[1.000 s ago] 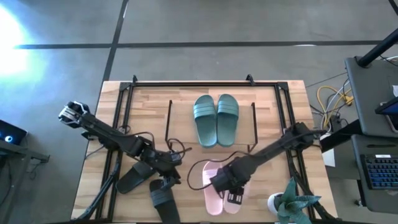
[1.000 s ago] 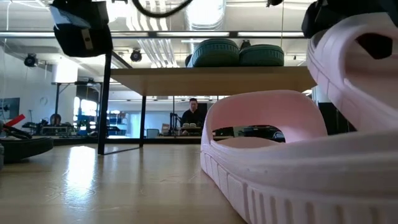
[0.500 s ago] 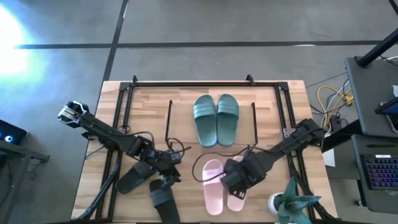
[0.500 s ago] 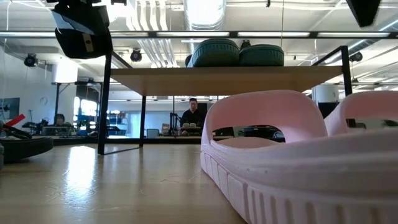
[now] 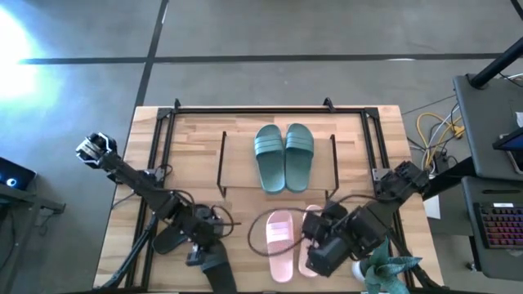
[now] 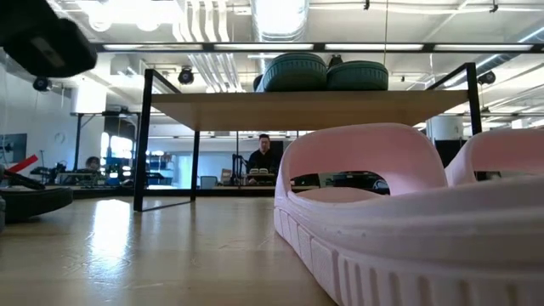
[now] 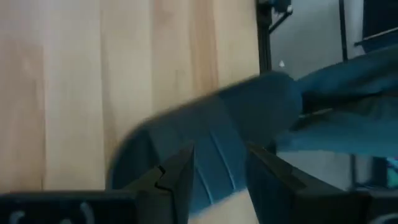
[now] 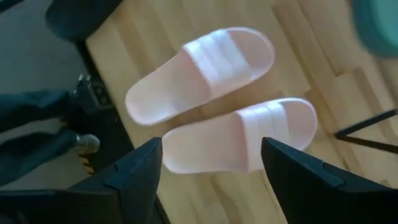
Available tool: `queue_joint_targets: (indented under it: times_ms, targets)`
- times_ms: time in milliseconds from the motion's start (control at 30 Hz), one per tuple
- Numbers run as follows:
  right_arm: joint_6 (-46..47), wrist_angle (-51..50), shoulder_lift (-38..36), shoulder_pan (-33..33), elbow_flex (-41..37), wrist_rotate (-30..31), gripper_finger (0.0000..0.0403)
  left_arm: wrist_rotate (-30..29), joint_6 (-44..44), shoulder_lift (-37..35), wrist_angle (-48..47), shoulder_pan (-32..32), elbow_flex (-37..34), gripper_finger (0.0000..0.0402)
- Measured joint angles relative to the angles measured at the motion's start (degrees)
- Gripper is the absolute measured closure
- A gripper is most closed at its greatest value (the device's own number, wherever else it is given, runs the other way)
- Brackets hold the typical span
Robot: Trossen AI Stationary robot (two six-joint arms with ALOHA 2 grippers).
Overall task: Pick and place slides into the shelf
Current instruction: Adjust the left pink slipper
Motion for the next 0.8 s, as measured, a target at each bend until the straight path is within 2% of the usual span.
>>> queue_joint_targets:
  times_ms: [167, 300, 400, 600, 800]
  targets:
    - [0.9, 0.5, 0.2, 1.2, -1.5, 2.0, 0.016, -6.4, 8.2, 4.0, 7.6, 1.8, -0.3, 0.0284]
    - [4.7, 0.6, 0.4, 2.5, -3.1, 1.6, 0.0178, -6.2, 9.1, 10.1, 12.5, 6.5, 1.5, 0.0284]
    - [8.3, 0.6, 0.3, 4.1, -3.8, 1.6, 0.0186, -3.4, 11.7, 15.1, 16.6, 8.4, 3.4, 0.0294]
    - [17.9, 0.9, 0.4, 8.1, -5.4, 1.7, 0.0192, -2.0, 14.8, 25.2, 16.4, 9.5, 8.7, 0.0332]
    - [26.3, 0.9, 0.4, 11.8, -6.3, 2.8, 0.0191, -1.8, 18.1, 30.8, 17.2, 9.8, 14.8, 0.0351]
